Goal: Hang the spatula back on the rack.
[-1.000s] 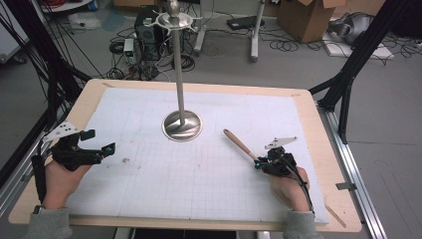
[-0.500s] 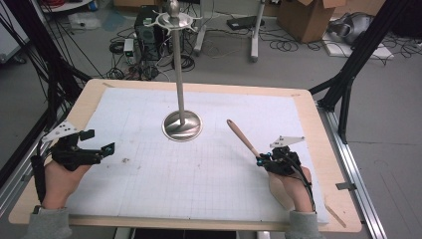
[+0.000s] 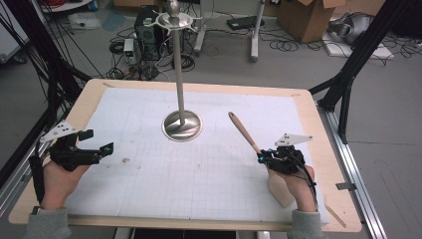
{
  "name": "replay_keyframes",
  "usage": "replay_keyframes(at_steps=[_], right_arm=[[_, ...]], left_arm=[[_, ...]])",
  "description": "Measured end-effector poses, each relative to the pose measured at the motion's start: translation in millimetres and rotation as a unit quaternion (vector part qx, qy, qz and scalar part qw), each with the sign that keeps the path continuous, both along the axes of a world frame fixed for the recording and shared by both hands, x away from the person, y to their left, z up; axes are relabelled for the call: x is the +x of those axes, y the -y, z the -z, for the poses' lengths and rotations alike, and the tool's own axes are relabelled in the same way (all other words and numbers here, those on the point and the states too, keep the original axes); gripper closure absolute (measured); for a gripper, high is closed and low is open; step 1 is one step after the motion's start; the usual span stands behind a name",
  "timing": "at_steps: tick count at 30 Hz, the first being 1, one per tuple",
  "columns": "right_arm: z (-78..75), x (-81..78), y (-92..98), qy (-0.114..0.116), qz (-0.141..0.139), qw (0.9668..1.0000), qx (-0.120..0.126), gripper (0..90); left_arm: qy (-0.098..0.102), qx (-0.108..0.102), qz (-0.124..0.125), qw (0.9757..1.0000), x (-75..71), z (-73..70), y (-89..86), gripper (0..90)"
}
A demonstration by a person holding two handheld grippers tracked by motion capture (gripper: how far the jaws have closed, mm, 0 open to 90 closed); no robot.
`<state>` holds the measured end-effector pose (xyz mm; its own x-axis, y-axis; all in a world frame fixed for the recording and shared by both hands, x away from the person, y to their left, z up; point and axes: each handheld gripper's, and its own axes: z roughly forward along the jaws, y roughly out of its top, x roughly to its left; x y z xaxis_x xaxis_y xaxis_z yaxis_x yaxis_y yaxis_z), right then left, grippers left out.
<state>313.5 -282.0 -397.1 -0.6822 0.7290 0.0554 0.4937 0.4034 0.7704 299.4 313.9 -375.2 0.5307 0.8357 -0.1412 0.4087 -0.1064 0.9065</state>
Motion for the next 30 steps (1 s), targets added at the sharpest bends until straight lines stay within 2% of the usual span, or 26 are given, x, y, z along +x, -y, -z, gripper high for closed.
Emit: replay_keyframes(at_steps=[7, 22, 30], right_arm=[[-11.6, -1.7, -1.3, 0.021, -0.009, 0.9997, 0.01, 78.4], [-31.9, 1.0, -2.8, 0.039, -0.027, 0.9983, 0.035, 78.4], [-47.2, 0.6, -7.1, 0.056, -0.036, 0.9972, 0.035, 78.4]], left_arm=[[0.0, 0.0, -0.003, 1.0, -2.1, -0.2, -2.7, 1.7], [0.0, -0.001, -0.012, 0.9999, -8.1, -0.1, -10.8, 1.7], [0.003, -0.003, -0.016, 0.9999, -12.7, -1.5, -15.1, 1.7]])
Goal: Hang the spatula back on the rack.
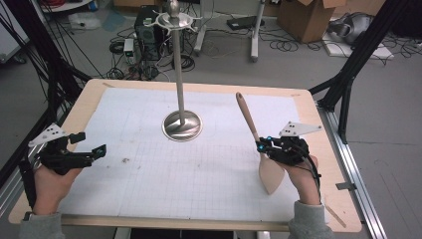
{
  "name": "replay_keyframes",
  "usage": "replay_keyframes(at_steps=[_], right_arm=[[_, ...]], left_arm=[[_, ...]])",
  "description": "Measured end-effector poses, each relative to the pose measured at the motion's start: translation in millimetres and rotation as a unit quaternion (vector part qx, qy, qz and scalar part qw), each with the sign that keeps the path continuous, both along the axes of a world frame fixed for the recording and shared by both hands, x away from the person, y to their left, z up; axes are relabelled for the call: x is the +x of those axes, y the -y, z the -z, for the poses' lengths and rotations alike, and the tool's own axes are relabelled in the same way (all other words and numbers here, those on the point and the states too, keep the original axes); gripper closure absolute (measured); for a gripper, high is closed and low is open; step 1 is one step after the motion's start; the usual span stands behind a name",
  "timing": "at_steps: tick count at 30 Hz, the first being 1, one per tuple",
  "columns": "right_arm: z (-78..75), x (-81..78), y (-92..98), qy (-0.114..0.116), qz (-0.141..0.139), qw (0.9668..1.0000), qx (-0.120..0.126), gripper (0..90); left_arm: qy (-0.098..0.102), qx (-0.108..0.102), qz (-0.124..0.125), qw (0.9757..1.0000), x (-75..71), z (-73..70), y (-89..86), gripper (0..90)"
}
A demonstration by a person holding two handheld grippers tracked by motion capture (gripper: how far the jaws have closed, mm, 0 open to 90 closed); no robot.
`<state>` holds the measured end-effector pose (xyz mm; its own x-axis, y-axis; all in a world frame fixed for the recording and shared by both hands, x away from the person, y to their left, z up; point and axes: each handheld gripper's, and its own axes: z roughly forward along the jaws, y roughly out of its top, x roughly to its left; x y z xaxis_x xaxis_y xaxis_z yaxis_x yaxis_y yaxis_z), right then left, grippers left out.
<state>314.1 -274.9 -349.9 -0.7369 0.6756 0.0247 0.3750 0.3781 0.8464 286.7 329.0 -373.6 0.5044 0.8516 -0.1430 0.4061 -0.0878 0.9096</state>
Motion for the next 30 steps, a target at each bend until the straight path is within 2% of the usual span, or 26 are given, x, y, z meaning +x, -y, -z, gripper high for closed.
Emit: replay_keyframes(at_steps=[18, 24, 30], right_arm=[[-32.8, 4.1, -9.5, 0.037, -0.012, 0.9992, 0.01, 78.5], [-41.6, 8.6, -12.6, 0.03, -0.022, 0.9992, 0.018, 78.5], [-52.5, 13.5, -17.7, 0.034, -0.023, 0.9989, 0.024, 78.5]], left_arm=[[0.002, 0.0, -0.008, 1.0, -6.4, -0.8, -5.6, 1.7], [0.001, 0.001, -0.011, 0.9999, -8.7, -0.4, -8.9, 1.7], [0.003, -0.001, -0.015, 0.9999, -11.5, -1.6, -11.5, 1.7]])
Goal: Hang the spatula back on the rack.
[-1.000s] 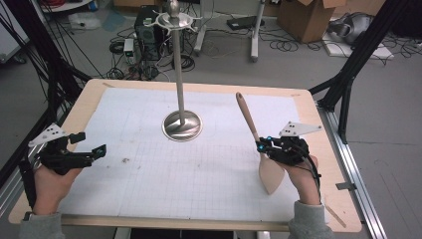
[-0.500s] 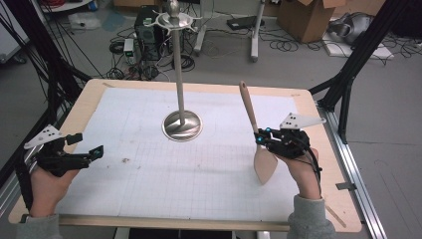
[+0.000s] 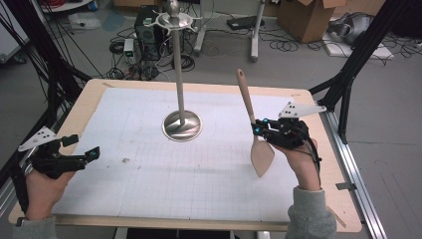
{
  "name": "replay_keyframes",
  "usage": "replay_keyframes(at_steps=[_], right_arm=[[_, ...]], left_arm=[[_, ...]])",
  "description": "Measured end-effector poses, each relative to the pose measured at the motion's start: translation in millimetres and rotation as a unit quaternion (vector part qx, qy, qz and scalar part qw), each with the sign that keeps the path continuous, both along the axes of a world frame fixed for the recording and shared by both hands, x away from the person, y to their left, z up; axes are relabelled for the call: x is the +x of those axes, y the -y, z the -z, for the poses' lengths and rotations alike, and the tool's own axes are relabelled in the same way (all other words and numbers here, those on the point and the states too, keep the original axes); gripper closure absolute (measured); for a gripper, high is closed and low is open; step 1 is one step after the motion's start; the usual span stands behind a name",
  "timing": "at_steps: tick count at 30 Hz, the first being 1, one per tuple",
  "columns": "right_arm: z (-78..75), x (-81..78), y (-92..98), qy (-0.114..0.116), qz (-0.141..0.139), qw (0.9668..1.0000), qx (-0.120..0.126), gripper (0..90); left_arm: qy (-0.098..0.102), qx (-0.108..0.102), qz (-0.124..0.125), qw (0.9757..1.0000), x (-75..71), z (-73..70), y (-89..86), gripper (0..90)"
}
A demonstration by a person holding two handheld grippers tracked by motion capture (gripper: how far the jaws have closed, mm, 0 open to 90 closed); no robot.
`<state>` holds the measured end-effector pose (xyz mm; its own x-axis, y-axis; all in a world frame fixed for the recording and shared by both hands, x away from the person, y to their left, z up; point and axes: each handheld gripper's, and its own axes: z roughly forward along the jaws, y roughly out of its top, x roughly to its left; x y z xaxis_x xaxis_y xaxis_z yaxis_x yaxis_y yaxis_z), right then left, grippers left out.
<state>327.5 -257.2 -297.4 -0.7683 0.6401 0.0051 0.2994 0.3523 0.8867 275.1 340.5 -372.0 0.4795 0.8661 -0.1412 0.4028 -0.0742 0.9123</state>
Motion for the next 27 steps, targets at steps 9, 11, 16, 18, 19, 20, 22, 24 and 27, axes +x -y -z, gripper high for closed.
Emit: replay_keyframes(at_steps=[9, 11, 16, 18, 19, 20, 22, 24, 27], right_arm=[[-19.6, 11.2, -13.7, 0.006, -0.008, 0.9999, -0.006, 78.5], [-22.9, 12.8, -16.4, 0.005, -0.008, 0.9999, -0.005, 78.5], [-28.5, 16.7, -21.7, 0.003, -0.013, 0.9999, -0.003, 78.4], [-30.1, 19.0, -23.2, 0.007, -0.017, 0.9998, -0.004, 78.5], [-31.0, 19.5, -24.3, 0.004, -0.017, 0.9998, -0.005, 78.5], [-32.0, 20.2, -25.4, 0.004, -0.018, 0.9998, -0.005, 78.5], [-33.8, 22.0, -27.7, 0.005, -0.02, 0.9998, -0.005, 78.5], [-35.2, 24.3, -30.3, 0.006, -0.024, 0.9997, -0.005, 78.5], [-37.7, 27.0, -34.3, 0.003, -0.026, 0.9996, -0.007, 78.5]], left_arm=[[0.001, 0.0, 0.0, 1.0, -1.6, -0.1, -1.4, 1.7], [0.001, -0.001, -0.001, 1.0, -1.9, 0.1, -1.8, 1.7], [0.001, 0.0, -0.002, 1.0, -3.0, -0.2, -2.4, 1.7], [0.002, 0.0, -0.002, 1.0, -3.7, -0.4, -2.4, 1.7], [0.001, 0.0, -0.002, 1.0, -4.2, -0.3, -2.7, 1.7], [0.001, 0.001, -0.002, 1.0, -4.4, -0.2, -3.1, 1.7], [0.0, 0.001, -0.003, 1.0, -5.1, 0.3, -4.0, 1.7], [-0.001, 0.001, -0.006, 1.0, -6.1, 0.8, -5.5, 1.7], [-0.002, 0.003, -0.012, 0.9999, -8.4, 1.0, -9.3, 1.7]])
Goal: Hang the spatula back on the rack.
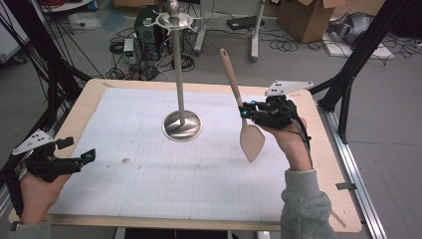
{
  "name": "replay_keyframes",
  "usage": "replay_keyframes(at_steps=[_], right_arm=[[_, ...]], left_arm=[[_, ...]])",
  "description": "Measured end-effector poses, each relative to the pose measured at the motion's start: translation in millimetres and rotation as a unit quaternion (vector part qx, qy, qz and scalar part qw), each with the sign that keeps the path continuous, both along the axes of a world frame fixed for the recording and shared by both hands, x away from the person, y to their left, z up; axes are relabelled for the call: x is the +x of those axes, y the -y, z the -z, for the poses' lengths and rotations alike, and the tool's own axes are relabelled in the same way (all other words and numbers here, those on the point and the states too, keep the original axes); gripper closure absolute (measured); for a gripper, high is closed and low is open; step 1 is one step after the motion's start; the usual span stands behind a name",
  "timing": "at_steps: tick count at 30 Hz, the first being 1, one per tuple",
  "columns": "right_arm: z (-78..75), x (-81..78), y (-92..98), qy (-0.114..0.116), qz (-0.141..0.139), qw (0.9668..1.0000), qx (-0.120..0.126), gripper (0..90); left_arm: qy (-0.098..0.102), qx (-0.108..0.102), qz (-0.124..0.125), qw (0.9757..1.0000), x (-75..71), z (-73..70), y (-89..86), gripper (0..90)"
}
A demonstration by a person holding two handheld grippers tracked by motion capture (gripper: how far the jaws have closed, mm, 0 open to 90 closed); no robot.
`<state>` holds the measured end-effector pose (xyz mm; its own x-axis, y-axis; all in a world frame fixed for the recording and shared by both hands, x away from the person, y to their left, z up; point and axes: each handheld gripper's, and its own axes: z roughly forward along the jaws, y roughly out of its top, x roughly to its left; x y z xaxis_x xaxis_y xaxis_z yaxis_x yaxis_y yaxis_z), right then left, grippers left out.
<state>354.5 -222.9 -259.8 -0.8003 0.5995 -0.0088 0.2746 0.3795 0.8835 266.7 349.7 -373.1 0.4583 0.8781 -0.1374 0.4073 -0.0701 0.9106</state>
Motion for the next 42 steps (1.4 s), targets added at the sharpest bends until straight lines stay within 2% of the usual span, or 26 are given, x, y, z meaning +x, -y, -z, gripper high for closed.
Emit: replay_keyframes(at_steps=[20, 30, 32, 36, 42], right_arm=[[-16.0, 23.4, -16.9, -0.004, -0.027, 0.9996, -0.012, 78.5], [-25.1, 37.0, -22.5, -0.007, -0.045, 0.9989, -0.005, 78.5], [-25.8, 39.0, -22.8, -0.009, -0.049, 0.9988, 0.002, 78.4], [-29.7, 41.9, -24.4, -0.009, -0.05, 0.9987, -0.001, 78.5], [-31.5, 45.7, -29.0, -0.012, -0.06, 0.9981, 0.006, 78.5]], left_arm=[[0.002, -0.01, -0.018, 0.9998, -17.4, -1.4, -16.5, 1.7], [0.003, -0.02, -0.025, 0.9995, -25.6, -1.3, -23.4, 1.7], [0.003, -0.019, -0.026, 0.9995, -26.9, -1.4, -24.7, 1.7], [0.003, -0.017, -0.035, 0.9992, -30.1, -1.5, -28.2, 1.7], [0.01, -0.017, -0.036, 0.9992, -35.8, -3.3, -29.9, 1.7]])
